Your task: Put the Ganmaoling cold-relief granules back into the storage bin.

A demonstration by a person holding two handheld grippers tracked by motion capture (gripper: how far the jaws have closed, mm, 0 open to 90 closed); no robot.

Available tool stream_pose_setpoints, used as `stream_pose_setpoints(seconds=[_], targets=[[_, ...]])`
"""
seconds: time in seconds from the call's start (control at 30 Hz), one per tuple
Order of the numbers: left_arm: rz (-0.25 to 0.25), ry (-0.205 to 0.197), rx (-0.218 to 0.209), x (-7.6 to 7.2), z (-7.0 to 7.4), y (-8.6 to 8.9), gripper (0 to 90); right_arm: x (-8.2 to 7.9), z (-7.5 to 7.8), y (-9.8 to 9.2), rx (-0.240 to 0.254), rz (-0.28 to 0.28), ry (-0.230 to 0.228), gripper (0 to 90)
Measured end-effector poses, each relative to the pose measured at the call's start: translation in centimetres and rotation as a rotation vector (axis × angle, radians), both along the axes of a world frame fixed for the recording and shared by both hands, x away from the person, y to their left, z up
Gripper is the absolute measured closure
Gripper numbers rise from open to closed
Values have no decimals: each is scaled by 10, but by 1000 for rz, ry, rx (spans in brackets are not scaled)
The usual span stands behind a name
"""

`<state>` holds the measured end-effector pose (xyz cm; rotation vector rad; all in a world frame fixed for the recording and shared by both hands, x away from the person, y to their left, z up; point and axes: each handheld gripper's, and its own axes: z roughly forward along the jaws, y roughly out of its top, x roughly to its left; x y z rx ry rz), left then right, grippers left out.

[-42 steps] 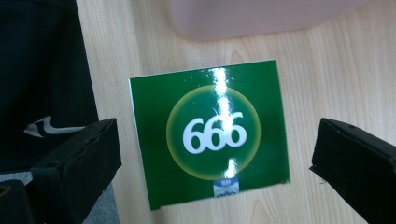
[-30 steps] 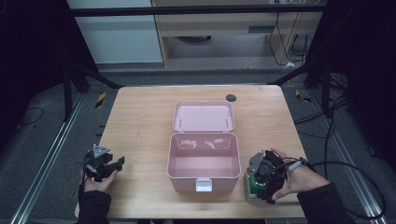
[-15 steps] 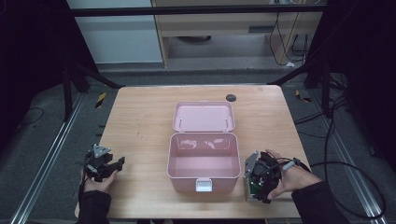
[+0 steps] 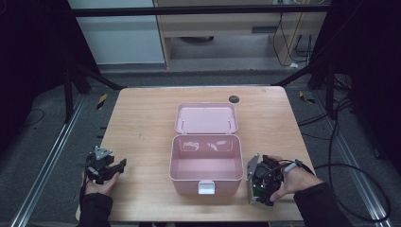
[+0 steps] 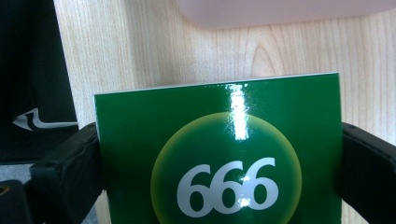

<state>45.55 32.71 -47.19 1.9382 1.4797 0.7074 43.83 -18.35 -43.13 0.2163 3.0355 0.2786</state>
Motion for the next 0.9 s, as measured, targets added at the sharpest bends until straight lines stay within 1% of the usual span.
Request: stream_pose_setpoints(seconds=[0.17, 0.2, 0.27, 0.4, 0.53, 0.6, 0.67, 0.73, 0.77, 0.9], targets=[[0, -2, 0, 0, 0, 0, 475, 0, 0, -1, 6, 13, 0, 38], [1, -2, 1, 0, 0, 0, 476, 0, 0, -1, 1, 13, 2, 45], [1, -2, 0, 0, 0, 0, 477, -1, 1, -2, 5, 7, 2, 53], [0, -3, 1, 0, 0, 0, 481, -1, 3, -5, -8, -7, 14, 60], [0, -3, 2, 0, 0, 0, 485, -3, 7, -8, 2, -12, 17, 62], [-1, -2, 2, 0, 0, 0, 487, -4, 12, -10, 2, -12, 10, 62], [-1, -3, 1, 0, 0, 0, 488, -5, 19, -12, 16, -14, 5, 62], [0, -3, 1, 0, 1, 0, 489, -5, 29, -13, 20, -15, -3, 62], [0, -4, 0, 0, 1, 0, 489, -6, 32, -14, 22, -27, -4, 62], [-1, -3, 0, 0, 1, 0, 490, -5, 51, -19, 50, -46, -36, 61]])
